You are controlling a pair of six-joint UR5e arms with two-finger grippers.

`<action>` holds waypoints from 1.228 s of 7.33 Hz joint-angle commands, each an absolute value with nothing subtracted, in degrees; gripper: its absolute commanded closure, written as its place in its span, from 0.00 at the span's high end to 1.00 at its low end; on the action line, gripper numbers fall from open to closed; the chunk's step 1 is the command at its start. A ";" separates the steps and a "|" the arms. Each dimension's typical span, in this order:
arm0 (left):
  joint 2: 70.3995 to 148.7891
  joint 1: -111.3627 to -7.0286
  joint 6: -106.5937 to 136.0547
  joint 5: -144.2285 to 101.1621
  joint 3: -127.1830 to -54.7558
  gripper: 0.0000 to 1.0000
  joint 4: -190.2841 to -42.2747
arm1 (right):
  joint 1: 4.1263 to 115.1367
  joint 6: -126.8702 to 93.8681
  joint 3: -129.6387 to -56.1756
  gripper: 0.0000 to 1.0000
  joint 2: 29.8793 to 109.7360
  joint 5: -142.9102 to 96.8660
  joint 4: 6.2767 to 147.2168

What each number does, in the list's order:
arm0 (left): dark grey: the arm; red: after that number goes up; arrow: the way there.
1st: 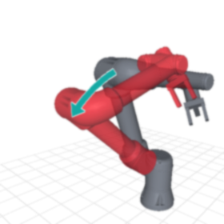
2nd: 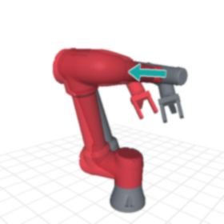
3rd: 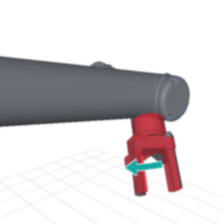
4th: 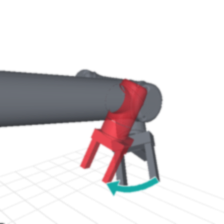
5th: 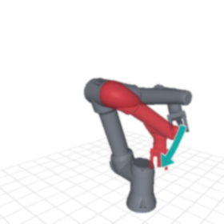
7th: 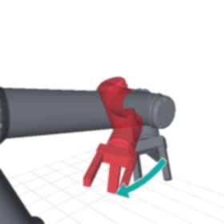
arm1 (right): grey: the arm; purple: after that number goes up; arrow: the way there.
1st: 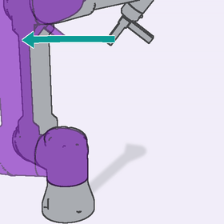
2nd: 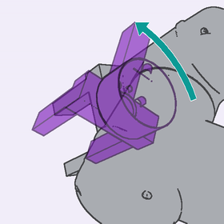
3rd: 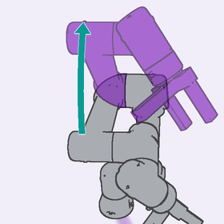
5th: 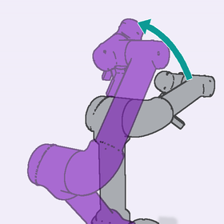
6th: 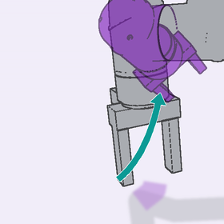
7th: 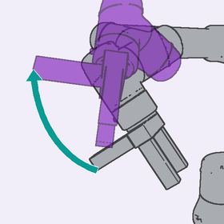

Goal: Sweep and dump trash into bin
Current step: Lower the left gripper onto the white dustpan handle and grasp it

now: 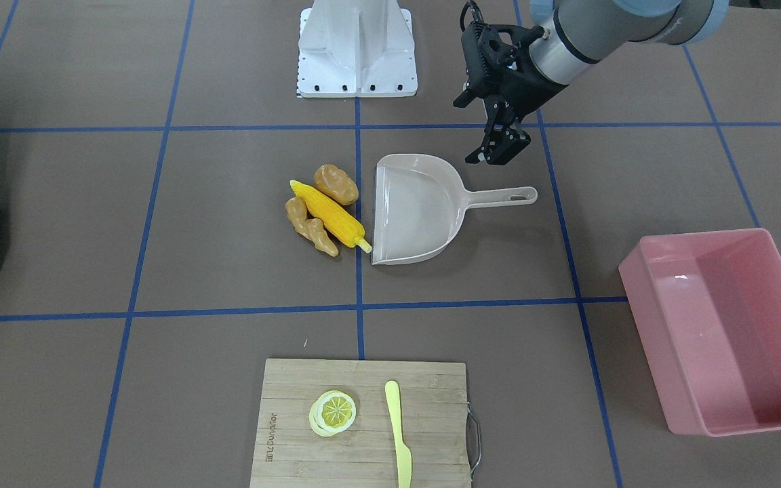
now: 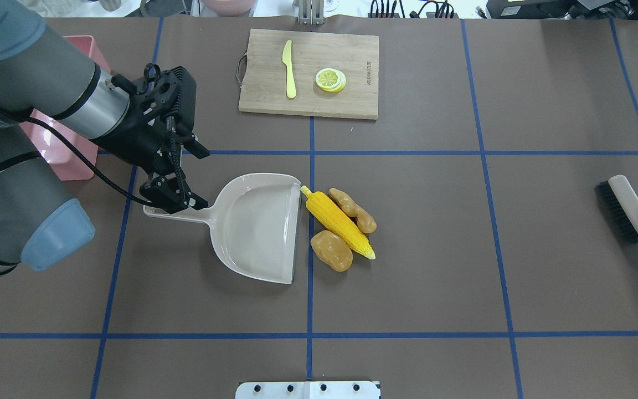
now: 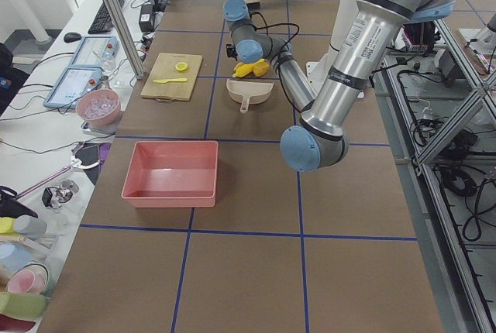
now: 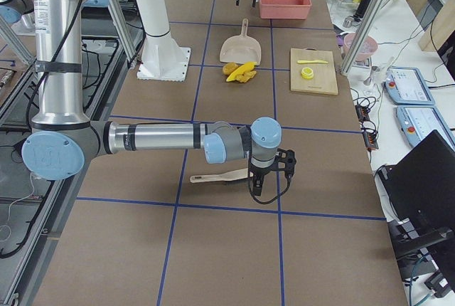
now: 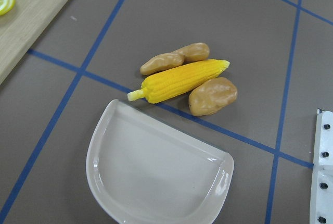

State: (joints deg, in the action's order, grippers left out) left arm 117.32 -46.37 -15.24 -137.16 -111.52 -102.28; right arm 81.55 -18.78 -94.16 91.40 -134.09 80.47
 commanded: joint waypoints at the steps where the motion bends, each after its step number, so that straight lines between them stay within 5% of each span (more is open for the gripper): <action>1: 117.07 -46.75 -19.42 -137.11 -109.53 0.98 -105.97 | 78.16 -18.81 -94.22 1.00 90.97 -133.86 80.07; 4: 111.20 -46.50 -18.63 -137.02 -105.65 0.98 -121.17 | 72.18 -18.81 -101.48 1.00 96.56 -133.16 79.72; 6: 108.99 -45.97 -11.47 -133.88 -102.41 0.98 -132.39 | 66.48 -18.11 -107.64 1.00 108.31 -125.38 71.70; 9: 108.46 -42.03 1.99 -126.33 -92.51 0.98 -154.42 | 64.86 -11.03 -107.23 1.00 113.89 -125.07 67.59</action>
State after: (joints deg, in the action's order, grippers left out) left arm 108.66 -43.70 -2.80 -129.56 -97.32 -144.40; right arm 65.28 -15.12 -107.27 111.93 -125.11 68.53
